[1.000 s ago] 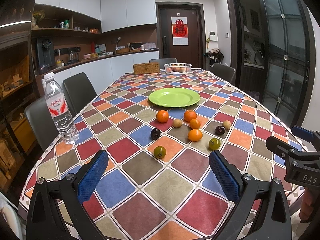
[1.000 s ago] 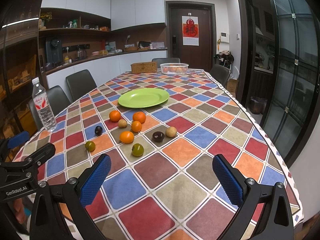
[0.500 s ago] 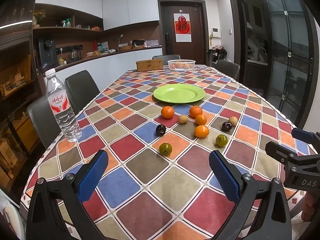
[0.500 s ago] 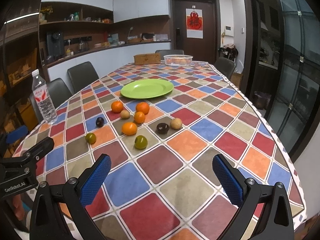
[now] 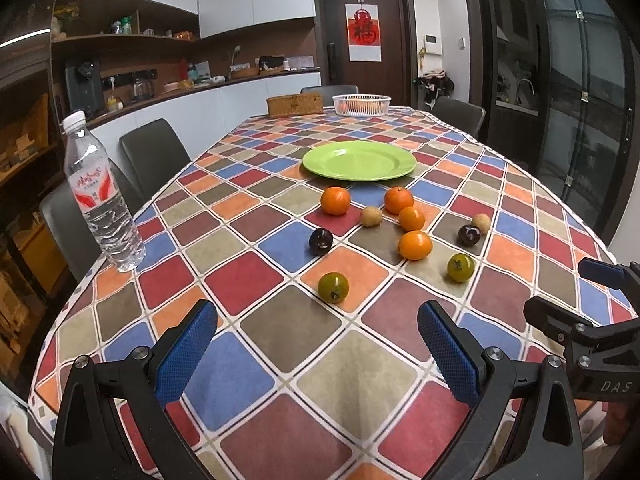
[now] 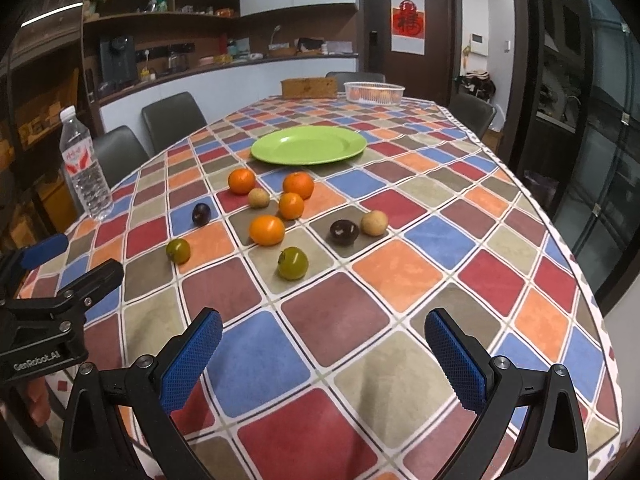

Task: Organize fruits
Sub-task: 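Close the left gripper on a small green tomato while the right gripper grasps another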

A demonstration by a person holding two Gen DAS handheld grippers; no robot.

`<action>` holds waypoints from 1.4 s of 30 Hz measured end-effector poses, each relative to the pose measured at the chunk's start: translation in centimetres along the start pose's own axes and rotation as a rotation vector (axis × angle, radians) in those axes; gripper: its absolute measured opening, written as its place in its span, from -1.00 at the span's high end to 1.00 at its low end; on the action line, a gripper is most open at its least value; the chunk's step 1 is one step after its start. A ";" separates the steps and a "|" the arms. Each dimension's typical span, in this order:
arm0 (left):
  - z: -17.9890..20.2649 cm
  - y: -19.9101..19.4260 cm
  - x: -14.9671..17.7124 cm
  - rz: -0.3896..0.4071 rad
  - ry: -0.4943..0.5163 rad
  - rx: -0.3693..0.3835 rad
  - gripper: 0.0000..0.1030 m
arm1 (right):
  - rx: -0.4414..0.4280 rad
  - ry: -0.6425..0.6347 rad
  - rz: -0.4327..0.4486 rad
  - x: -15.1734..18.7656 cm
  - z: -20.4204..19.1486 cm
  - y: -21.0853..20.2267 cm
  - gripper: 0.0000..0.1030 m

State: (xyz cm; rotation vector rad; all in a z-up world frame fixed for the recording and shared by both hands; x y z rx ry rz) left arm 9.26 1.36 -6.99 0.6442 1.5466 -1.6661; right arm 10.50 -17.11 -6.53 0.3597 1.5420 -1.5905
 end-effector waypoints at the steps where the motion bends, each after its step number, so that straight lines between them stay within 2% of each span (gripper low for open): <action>1: 0.0 0.2 0.0 -0.003 0.001 0.001 -0.92 | -0.004 -0.002 -0.004 -0.1 -0.1 0.3 -0.99; 6: 0.0 1.6 -0.3 -0.016 0.004 0.006 -0.82 | -0.027 -0.016 -0.018 -0.7 -0.4 1.8 -0.96; 7: 0.0 1.9 -0.3 -0.022 0.005 0.006 -0.74 | -0.030 -0.020 -0.020 -0.9 -0.5 2.0 -0.95; 19: 0.5 5.6 -0.7 -0.106 0.033 0.014 -0.29 | -0.093 -0.091 -0.049 -2.7 -1.8 5.4 -0.53; 21: 0.6 6.4 -0.7 -0.127 0.030 0.023 -0.21 | -0.102 -0.099 -0.059 -2.8 -1.9 6.1 -0.41; 26: 0.7 7.9 -0.6 -0.181 0.026 0.032 0.04 | -0.121 -0.089 -0.086 -3.0 -1.6 7.6 -0.22; 31: 0.6 9.0 -0.3 -0.228 0.022 0.036 0.20 | -0.145 -0.087 -0.101 -3.2 -1.8 8.5 -0.08; 35: 0.8 9.7 0.2 -0.262 0.022 0.047 0.32 | -0.159 -0.090 -0.115 -3.2 -1.9 9.0 0.03; 42: 0.8 10.6 0.4 -0.301 -0.004 0.059 0.37 | -0.182 -0.079 -0.147 -2.9 -1.8 10.0 0.20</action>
Point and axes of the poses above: each gripper's, at about its wrist camera, not at the fingertips, and y roughly the way its jaws point, z to its right, x to its underside, the point moved 6 cm from there along y, roughly the way its jaws point, and after that the axes turned 15 degrees about -y, right-handed, at the moved point
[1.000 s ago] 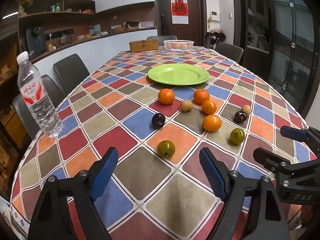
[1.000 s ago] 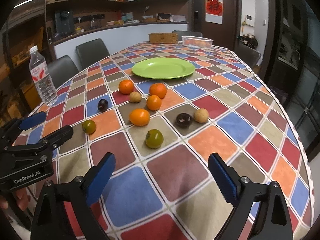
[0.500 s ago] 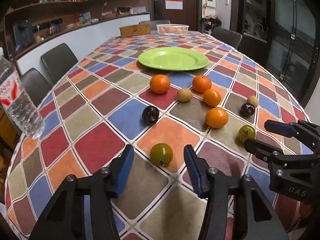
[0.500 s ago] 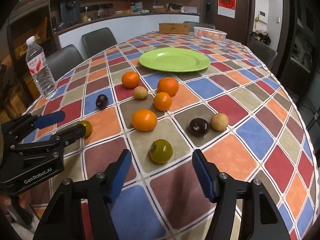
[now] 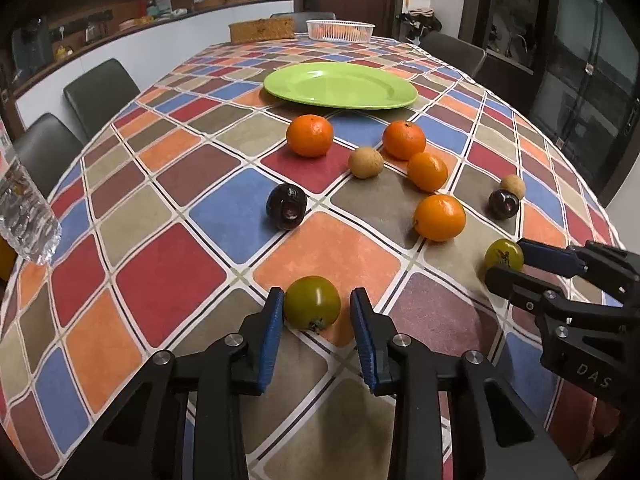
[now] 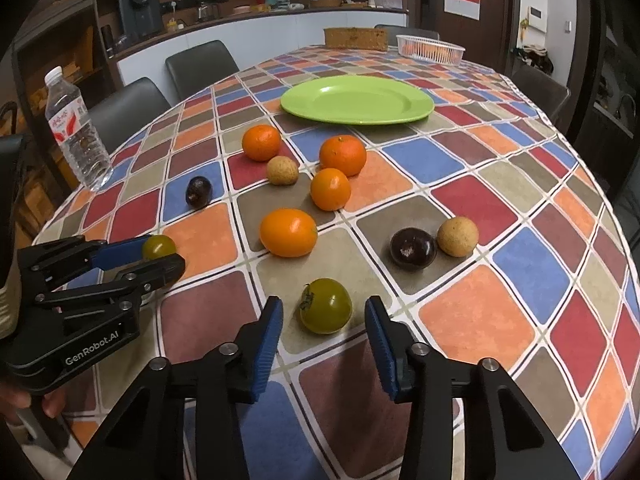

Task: Organize fruits
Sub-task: 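Close the left gripper on a small green tomato while the right gripper grasps another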

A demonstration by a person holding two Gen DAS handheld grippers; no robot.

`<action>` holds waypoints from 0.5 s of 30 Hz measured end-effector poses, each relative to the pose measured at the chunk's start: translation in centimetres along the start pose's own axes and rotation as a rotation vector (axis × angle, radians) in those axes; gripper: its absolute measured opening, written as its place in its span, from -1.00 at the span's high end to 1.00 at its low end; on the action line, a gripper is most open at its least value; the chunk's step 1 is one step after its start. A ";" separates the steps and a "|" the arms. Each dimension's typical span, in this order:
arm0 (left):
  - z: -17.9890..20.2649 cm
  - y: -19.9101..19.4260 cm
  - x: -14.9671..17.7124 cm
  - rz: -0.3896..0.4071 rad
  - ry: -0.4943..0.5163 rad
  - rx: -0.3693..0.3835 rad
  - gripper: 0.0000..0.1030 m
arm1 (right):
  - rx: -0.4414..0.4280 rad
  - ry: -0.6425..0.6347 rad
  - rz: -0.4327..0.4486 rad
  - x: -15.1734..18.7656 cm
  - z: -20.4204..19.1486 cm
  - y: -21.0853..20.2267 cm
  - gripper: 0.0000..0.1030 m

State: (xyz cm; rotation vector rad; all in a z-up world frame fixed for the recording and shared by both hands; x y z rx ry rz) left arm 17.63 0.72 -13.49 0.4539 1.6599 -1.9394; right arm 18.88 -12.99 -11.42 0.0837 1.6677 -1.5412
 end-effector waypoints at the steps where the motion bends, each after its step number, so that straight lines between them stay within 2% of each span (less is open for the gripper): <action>1: 0.0 0.1 0.0 -0.003 -0.004 0.002 0.40 | -0.001 0.001 -0.003 0.0 0.0 0.1 0.20; 6: 0.2 0.2 -0.1 -0.004 0.006 -0.005 0.47 | -0.027 0.006 -0.014 0.1 0.1 0.6 0.42; 15: 0.6 -0.8 -0.4 0.019 0.016 0.003 0.48 | -0.047 0.012 0.007 -0.1 0.0 -0.1 0.45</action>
Point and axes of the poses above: each gripper's, at about its wrist camera, not at the fingertips, and y roughly the way its jaws point, z to its right, x to its underside, the point moved 6 cm from there along y, roughly the way its jaws point, and after that the axes turned 15 degrees about -y, right-handed, at the moved point
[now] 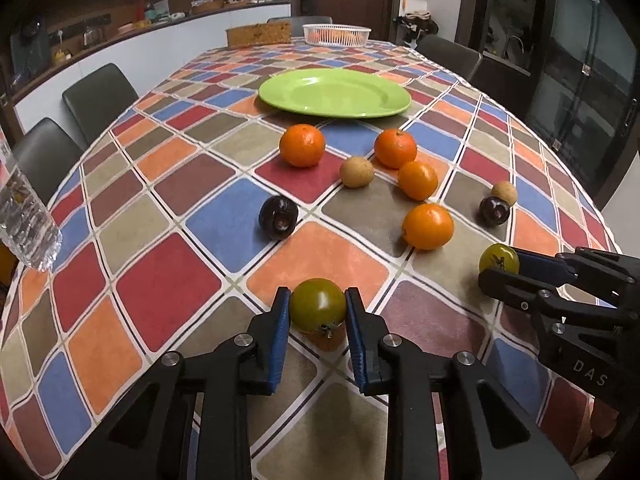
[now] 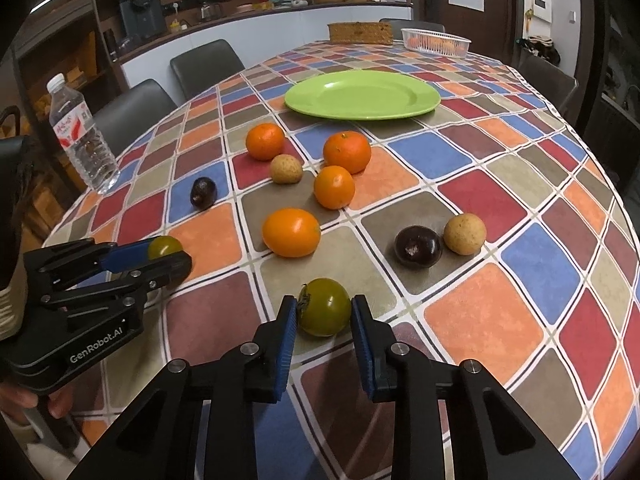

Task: Organize fruits
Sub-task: 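Close the left gripper on a small green tomato while the right gripper grasps another, then carry both held green tomatoes over the lime-green plate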

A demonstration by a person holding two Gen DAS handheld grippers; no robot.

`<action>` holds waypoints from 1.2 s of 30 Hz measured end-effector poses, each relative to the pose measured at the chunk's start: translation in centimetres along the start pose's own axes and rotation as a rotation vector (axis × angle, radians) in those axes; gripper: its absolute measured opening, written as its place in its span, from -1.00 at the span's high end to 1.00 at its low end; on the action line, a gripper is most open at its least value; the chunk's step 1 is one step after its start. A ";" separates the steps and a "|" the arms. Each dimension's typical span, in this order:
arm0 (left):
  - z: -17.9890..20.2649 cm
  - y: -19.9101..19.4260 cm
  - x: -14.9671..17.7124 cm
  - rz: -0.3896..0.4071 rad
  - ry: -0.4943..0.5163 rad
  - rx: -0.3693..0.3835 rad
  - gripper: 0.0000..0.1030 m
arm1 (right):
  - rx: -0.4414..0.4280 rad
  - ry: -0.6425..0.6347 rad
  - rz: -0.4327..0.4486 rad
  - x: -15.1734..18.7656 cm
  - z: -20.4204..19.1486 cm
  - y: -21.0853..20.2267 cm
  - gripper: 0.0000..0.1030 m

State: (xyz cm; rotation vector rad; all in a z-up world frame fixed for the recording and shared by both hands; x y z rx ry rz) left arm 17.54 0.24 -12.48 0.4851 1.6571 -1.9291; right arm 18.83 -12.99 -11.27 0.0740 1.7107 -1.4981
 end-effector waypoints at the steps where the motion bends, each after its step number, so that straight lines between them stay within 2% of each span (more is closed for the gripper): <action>1: 0.1 -0.3 -0.1 0.007 0.001 0.002 0.48 | -0.001 -0.001 0.006 -0.1 -0.1 -0.2 0.45; 11: 1.5 -3.4 -1.4 0.092 0.033 0.023 0.48 | 0.008 -0.032 0.084 -1.5 -0.4 -3.1 0.45; 17: 2.8 -4.8 -3.0 0.146 0.064 0.064 0.48 | 0.005 -0.032 0.147 -3.1 0.0 -4.8 0.45; 23: 3.9 -4.6 -5.5 0.170 0.071 0.100 0.48 | -0.003 -0.024 0.188 -4.8 0.9 -5.5 0.45; 36: 6.4 -2.9 -11.8 0.219 0.136 0.126 0.48 | -0.043 -0.006 0.230 -9.6 4.8 -3.7 0.45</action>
Point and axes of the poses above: each gripper's, at about its wrist camera, not at the fingertips, and y roughly the way its jaws point, z to its right, x to its underside, the point moved 6 cm from there along y, roughly the way its jaws point, and after that the axes turned 15 degrees about -y, right-handed, at the moved point
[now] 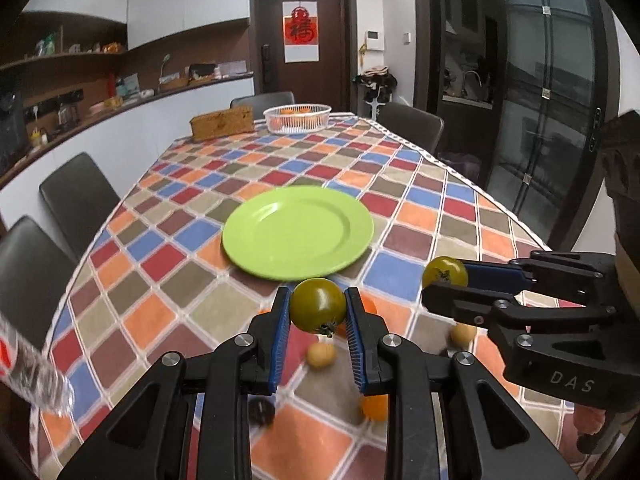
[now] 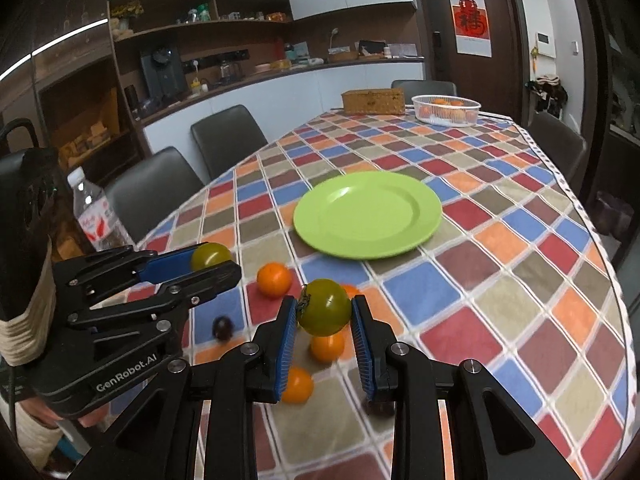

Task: Organize fruits
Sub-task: 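Carry both held green tomatoes over the lime-green plate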

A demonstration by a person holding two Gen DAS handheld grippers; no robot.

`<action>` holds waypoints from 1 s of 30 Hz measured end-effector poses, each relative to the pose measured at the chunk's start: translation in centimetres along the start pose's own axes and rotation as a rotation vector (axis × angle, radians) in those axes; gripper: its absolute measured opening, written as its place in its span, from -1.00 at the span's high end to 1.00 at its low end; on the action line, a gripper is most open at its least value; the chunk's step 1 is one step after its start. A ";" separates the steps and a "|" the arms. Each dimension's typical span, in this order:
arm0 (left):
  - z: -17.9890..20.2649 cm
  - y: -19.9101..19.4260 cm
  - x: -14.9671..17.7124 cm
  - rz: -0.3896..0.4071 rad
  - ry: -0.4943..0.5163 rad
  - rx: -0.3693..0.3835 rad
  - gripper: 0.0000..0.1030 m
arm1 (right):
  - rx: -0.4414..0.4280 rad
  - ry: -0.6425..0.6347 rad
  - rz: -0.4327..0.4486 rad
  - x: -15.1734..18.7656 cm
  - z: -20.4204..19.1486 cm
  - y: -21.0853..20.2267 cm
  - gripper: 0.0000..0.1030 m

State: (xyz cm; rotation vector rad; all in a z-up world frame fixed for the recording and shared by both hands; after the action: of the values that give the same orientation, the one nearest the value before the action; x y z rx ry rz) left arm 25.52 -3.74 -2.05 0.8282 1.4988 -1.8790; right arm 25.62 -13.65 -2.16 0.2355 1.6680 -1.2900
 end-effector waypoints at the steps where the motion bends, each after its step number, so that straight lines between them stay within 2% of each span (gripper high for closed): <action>1: 0.1 0.3 -0.4 0.000 0.004 0.002 0.48 | -0.012 0.004 0.003 -0.4 0.2 0.2 0.45; 7: -0.1 2.5 -2.8 -0.016 0.011 0.008 0.49 | -0.019 -0.015 0.013 -3.1 1.9 2.0 0.45; 15: -1.1 5.9 -5.2 -0.069 -0.007 0.014 0.49 | -0.057 -0.022 -0.035 -6.1 4.4 6.0 0.45; 20: -1.8 8.6 -6.2 -0.125 -0.016 0.020 0.49 | -0.080 -0.023 -0.091 -6.8 5.5 8.6 0.45; 30: -3.5 15.0 -6.2 -0.287 -0.106 0.029 0.49 | -0.105 0.030 -0.248 -6.2 8.2 14.9 0.45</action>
State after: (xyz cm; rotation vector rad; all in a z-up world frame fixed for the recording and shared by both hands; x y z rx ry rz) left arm 41.34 -2.74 -7.01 0.5373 1.5950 -2.1192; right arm 43.05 -11.78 -6.49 -0.0158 1.8281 -1.3801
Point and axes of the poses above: each gripper's, at about its wrist camera, not at the fingertips, and y roughly the way its jaws point, z to its right, x to its underside, the point moved 6 cm from there along y, roughly the way its jaws point, and after that the axes turned 15 degrees about -y, right-handed, at the moved point
